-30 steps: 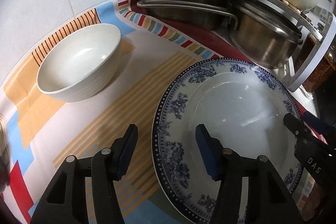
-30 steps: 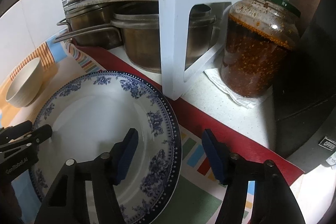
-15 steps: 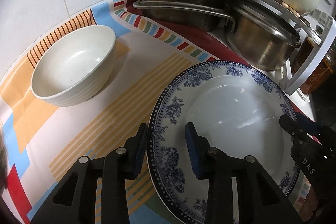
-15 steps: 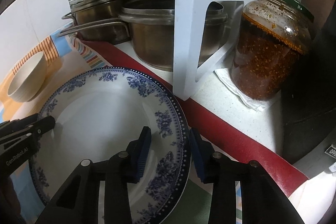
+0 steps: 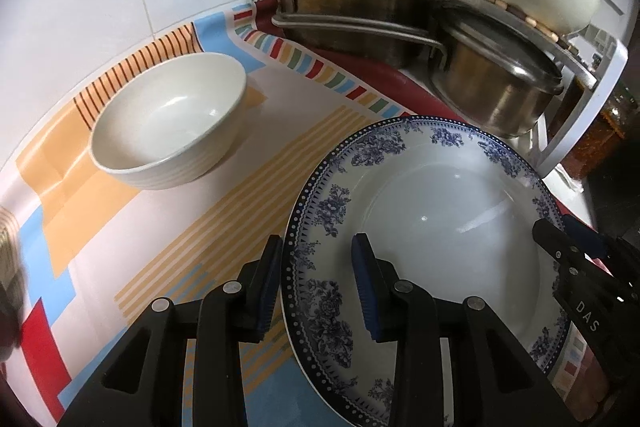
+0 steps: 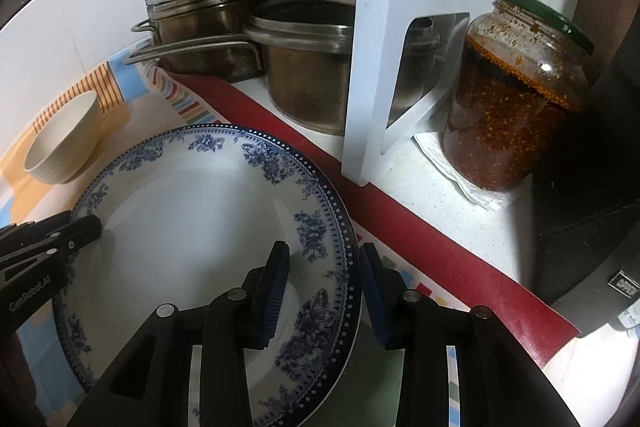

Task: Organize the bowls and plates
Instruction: 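Lift the plate with both grippers and carry it toward the sink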

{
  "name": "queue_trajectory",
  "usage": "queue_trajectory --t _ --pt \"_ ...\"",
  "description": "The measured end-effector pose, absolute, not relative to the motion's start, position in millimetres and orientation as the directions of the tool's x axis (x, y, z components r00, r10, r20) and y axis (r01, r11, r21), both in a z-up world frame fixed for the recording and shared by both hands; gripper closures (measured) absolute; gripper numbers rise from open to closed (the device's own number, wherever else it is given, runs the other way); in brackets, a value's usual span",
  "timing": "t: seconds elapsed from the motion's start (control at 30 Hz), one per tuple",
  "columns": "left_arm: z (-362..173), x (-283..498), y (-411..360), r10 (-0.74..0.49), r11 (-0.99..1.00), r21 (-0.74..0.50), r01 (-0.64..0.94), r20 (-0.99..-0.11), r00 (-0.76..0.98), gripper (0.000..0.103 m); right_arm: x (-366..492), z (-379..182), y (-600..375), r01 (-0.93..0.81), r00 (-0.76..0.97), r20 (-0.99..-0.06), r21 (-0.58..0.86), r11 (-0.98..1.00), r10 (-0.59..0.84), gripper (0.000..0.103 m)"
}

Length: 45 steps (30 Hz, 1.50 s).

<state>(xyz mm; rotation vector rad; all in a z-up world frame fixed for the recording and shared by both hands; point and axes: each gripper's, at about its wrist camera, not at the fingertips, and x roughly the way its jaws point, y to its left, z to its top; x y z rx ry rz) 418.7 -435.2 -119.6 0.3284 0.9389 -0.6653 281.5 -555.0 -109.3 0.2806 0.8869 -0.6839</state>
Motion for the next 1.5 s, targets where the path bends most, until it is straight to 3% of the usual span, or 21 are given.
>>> queue_trajectory --t 0.67,1.5 --pt "-67 379 -372 -0.378 0.803 -0.022 0.596 -0.791 0.48 0.069 251 -62 -515 0.611 0.504 -0.751 -0.04 0.791 -0.427 0.066" --pt "-36 324 -233 -0.277 0.912 -0.012 0.409 -0.755 0.594 0.069 241 -32 -395 0.411 0.611 -0.727 -0.045 0.91 -0.313 0.066"
